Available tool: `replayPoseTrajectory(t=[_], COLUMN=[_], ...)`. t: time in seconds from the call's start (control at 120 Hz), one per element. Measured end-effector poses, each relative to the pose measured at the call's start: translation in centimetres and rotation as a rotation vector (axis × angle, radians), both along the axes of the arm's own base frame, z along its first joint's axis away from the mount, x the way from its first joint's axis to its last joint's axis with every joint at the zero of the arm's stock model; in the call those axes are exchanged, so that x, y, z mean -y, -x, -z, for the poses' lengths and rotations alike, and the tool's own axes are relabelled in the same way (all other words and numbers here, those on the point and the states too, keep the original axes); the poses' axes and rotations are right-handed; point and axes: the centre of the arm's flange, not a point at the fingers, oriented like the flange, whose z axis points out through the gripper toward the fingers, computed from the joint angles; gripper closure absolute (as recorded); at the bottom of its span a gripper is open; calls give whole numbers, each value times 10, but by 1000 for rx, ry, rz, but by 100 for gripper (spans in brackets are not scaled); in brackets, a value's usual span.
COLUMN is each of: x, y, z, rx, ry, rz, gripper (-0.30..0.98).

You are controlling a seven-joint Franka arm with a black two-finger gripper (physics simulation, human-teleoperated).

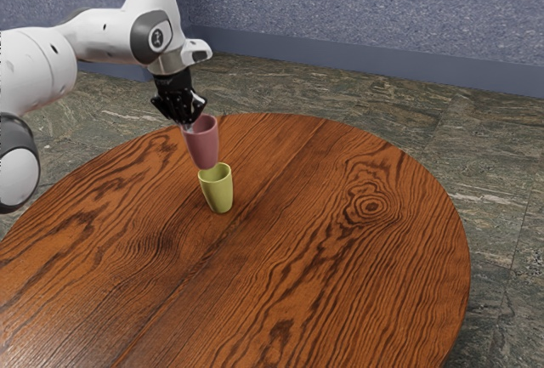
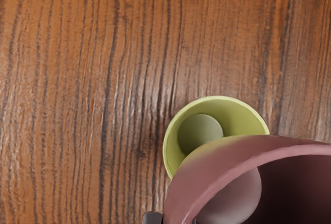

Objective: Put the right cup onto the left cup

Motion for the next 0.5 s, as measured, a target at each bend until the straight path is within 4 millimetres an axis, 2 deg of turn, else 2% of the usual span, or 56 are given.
replayPoseTrajectory(t=[0.5], x=[-1], y=[-14], z=[32], rx=[23], ry=[19], rz=[-5], gripper=[79])
